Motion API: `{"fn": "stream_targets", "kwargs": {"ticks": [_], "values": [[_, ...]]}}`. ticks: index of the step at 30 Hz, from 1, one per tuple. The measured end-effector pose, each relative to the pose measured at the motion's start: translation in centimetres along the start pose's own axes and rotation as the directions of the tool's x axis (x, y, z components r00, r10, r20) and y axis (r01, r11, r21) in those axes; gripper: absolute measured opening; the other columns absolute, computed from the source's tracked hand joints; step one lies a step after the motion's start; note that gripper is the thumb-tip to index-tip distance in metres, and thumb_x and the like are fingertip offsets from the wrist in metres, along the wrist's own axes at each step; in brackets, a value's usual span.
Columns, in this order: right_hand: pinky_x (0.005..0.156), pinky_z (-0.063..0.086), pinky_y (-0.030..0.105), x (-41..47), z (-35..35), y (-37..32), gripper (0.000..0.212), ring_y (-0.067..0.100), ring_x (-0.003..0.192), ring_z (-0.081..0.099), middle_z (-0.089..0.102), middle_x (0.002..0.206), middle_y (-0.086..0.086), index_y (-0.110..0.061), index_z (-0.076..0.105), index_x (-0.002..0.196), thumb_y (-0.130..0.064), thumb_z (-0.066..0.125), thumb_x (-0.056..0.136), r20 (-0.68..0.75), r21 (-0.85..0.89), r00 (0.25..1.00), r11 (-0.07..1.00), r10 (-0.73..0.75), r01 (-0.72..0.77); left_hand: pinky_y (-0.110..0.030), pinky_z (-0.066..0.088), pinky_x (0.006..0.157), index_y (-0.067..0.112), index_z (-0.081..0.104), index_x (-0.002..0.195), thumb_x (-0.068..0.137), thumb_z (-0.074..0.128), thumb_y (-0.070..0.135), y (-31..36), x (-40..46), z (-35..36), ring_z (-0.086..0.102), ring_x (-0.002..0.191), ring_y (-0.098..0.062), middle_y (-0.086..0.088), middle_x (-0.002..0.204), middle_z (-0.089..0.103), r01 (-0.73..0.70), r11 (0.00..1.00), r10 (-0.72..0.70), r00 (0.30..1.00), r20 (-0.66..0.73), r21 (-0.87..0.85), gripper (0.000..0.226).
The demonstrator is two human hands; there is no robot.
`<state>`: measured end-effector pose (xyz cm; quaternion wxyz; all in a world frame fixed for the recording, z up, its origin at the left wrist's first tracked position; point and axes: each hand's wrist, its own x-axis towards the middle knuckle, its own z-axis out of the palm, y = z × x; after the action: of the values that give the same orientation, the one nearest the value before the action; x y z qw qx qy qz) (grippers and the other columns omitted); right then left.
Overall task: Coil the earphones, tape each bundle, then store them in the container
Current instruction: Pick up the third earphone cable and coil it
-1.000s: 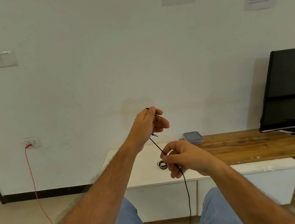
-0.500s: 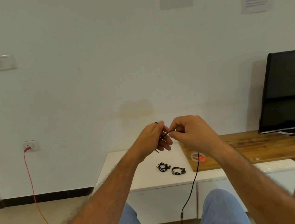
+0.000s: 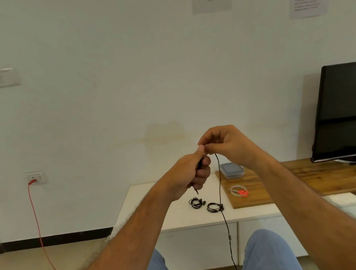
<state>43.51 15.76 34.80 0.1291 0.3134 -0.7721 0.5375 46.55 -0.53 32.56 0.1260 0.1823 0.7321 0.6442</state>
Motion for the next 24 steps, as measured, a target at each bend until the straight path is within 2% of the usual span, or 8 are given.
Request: {"fn": "stream_targets", "kwargs": {"ticks": [2,4,7,10,14,17,20,24], "values": [[0.077,0.056,0.036,0.2,0.1,0.5,0.016,0.021,0.075,0.067,0.071,0.078,0.008,-0.006,0.071,0.087,0.008,0.064,0.085,-0.005,0.089,1.000,0.996,0.010,-0.010,-0.021,0.022,0.047,0.022,0.038,0.070,0.103,0.025,0.051,0.4,-0.2,0.1,0.017,0.051,-0.011,0.005,0.060,0.025,-0.004,0.996,0.007,1.000,0.028,-0.084,0.045],[0.073,0.057,0.031,0.3,0.4,1.0,0.016,0.019,0.074,0.068,0.072,0.076,0.006,-0.006,0.070,0.088,0.007,0.061,0.088,-0.008,0.204,1.000,0.979,0.029,-0.027,-0.021,0.023,0.046,0.022,0.038,0.070,0.104,0.025,0.049,0.9,-0.3,0.1,0.017,0.049,-0.010,0.005,0.060,0.024,-0.025,0.987,0.033,0.998,0.046,-0.158,0.045],[0.065,0.056,0.024,0.1,1.1,1.4,0.013,0.014,0.069,0.068,0.072,0.074,0.002,-0.006,0.068,0.087,0.001,0.058,0.090,0.004,0.401,0.997,0.913,0.081,-0.076,-0.022,0.026,0.047,0.021,0.040,0.073,0.104,0.026,0.046,1.5,-0.4,0.3,0.019,0.049,-0.010,0.004,0.060,0.027,-0.066,0.974,0.083,0.994,0.069,-0.218,0.042],[0.057,0.054,0.024,-0.4,1.9,1.6,0.013,0.013,0.061,0.066,0.069,0.070,0.003,-0.012,0.069,0.078,-0.009,0.059,0.086,0.035,0.532,0.993,0.839,0.114,-0.115,-0.023,0.029,0.048,0.019,0.042,0.076,0.104,0.026,0.045,1.7,-0.2,0.3,0.023,0.047,-0.010,0.003,0.060,0.031,-0.076,0.951,0.111,0.989,0.102,-0.301,0.042],[0.045,0.051,0.022,-0.9,3.0,2.4,0.029,0.011,0.050,0.064,0.064,0.059,-0.001,-0.013,0.058,0.079,0.008,0.044,0.094,0.080,0.577,0.978,0.791,0.195,-0.205,-0.023,0.031,0.048,0.017,0.043,0.078,0.104,0.026,0.046,1.9,0.1,0.3,0.029,0.043,-0.009,0.003,0.058,0.033,-0.050,0.912,0.118,0.983,0.143,-0.408,0.042],[0.056,0.051,0.026,-1.6,3.7,3.2,0.042,0.012,0.053,0.060,0.062,0.057,-0.004,-0.023,0.066,0.070,0.005,0.048,0.095,0.100,0.537,0.976,0.815,0.194,-0.217,-0.024,0.035,0.048,0.015,0.046,0.081,0.103,0.026,0.048,2.1,0.3,0.2,0.035,0.044,-0.010,0.002,0.058,0.037,-0.061,0.898,0.127,0.984,0.124,-0.435,0.044],[0.063,0.053,0.035,-2.6,4.4,3.6,0.021,0.021,0.060,0.058,0.062,0.067,0.005,-0.017,0.066,0.074,-0.015,0.059,0.094,0.120,0.491,0.973,0.840,0.198,-0.232,-0.027,0.041,0.053,0.013,0.048,0.088,0.102,0.022,0.053,2.3,0.5,-0.3,0.043,0.049,-0.015,0.000,0.060,0.044,-0.104,0.890,0.154,0.985,0.076,-0.445,0.050],[0.063,0.052,0.038,-3.5,5.0,4.1,0.017,0.025,0.062,0.060,0.063,0.078,0.015,-0.005,0.064,0.095,-0.015,0.050,0.100,0.176,0.422,0.955,0.858,0.239,-0.292,-0.031,0.048,0.060,0.011,0.050,0.103,0.098,0.016,0.062,2.5,0.8,-1.0,0.056,0.060,-0.020,-0.005,0.068,0.057,-0.142,0.894,0.165,0.986,0.017,-0.426,0.062]]}}
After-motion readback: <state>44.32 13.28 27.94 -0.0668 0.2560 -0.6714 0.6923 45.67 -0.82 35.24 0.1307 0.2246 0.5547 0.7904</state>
